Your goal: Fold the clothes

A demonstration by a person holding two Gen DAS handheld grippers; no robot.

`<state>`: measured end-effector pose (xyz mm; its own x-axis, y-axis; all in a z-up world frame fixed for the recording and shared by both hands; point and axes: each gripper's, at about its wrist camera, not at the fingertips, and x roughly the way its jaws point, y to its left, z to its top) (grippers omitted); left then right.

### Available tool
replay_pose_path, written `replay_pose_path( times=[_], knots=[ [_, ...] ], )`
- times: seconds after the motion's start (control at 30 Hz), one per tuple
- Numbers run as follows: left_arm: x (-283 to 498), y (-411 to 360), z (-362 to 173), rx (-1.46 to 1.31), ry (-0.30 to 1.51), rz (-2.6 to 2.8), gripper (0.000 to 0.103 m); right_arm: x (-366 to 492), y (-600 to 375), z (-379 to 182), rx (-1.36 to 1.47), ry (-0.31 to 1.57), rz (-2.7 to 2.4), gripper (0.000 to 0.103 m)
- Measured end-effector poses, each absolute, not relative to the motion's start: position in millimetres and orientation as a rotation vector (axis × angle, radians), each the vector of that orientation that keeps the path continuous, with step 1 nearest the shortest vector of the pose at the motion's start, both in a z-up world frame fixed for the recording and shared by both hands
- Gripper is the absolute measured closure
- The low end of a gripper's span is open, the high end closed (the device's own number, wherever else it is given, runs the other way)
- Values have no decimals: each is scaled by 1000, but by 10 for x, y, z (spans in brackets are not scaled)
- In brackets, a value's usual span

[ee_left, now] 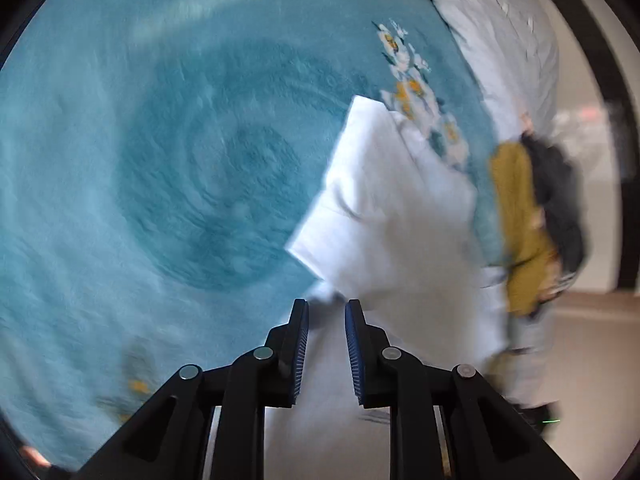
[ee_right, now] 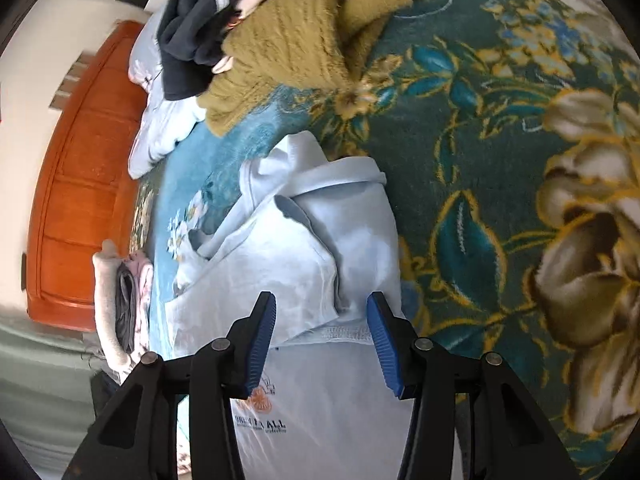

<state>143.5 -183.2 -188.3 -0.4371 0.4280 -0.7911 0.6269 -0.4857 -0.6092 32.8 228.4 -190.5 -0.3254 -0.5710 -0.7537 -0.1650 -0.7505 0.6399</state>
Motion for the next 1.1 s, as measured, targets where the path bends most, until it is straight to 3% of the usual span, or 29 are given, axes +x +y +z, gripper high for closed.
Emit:
replay_pose_path(
  times=[0.3, 0.67, 0.87, 1.1],
  knots=[
    [1398, -1780, -1903, 1554, 1643, -2050, 77, 307, 2163, -1746, 1634, -905, -2197, 68],
    [1484, -1934, -1851, 1502, 1686, -2059, 77, 219, 2004, -1777, 1699, -800, -2246, 69],
    [1521, -1983, -1852, 1482, 1697, -2045, 77, 204, 1913, -1705, 1740, -686, -2297, 88],
    [1532, -1961, -1830, 1500, 1677, -2058, 75, 179, 1678, -1565, 1717, -482, -2327, 95]
  ],
)
